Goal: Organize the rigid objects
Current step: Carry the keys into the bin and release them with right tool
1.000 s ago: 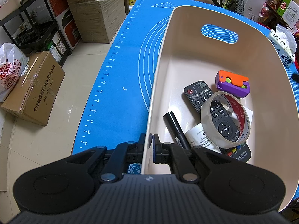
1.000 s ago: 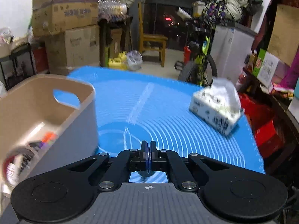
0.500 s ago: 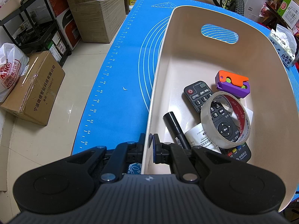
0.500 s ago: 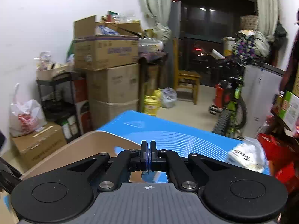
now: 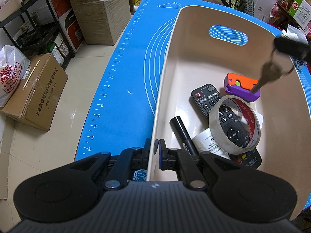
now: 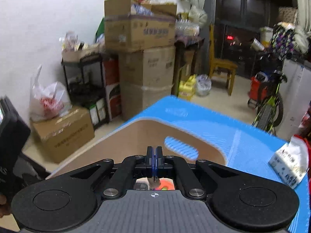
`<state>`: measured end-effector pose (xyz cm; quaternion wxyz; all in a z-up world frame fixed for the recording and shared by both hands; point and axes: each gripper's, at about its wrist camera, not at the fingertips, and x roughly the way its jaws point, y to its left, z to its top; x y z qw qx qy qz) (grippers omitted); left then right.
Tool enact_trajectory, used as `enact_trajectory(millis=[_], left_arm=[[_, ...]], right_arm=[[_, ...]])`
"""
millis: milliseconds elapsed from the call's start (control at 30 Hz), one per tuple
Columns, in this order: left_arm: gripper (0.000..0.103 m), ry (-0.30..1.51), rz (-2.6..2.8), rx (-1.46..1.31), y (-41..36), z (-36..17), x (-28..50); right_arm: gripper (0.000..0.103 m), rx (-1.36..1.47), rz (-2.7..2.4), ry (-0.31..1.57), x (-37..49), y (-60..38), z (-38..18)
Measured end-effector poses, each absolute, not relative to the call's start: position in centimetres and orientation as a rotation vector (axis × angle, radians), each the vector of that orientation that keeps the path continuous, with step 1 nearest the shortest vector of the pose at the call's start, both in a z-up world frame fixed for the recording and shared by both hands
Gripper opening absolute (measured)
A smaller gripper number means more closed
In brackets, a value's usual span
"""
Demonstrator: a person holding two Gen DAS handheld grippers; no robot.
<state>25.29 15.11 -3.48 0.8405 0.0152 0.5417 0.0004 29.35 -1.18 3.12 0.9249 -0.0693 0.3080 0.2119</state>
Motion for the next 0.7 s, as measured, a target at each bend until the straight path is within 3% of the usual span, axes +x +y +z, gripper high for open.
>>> enact_trajectory(millis=[267,533,633,700], left_arm=[[0.008,1.145,0.002,0.032,15.1,-3.5,25.3],[0.009,1.145,0.005,0.036,14.9,-3.5,25.4],[0.009,1.144,0.009,0.043,14.8,-3.5,25.4],[0.010,1.141,0.012,0.048,14.7,-3.4,25.3]], right_arm=[[0.013,-0.171,0.429,0.815,30.1,0.5,-0.8],[0.013,-0.170,0.396,0.852,30.0,0.1,-1.4],[0.025,-0.141,0.377,0.852,29.9,-0.5,-1.2],[0.050,-0.121,0.372,0.848,29.7,-0.9,-0.9]])
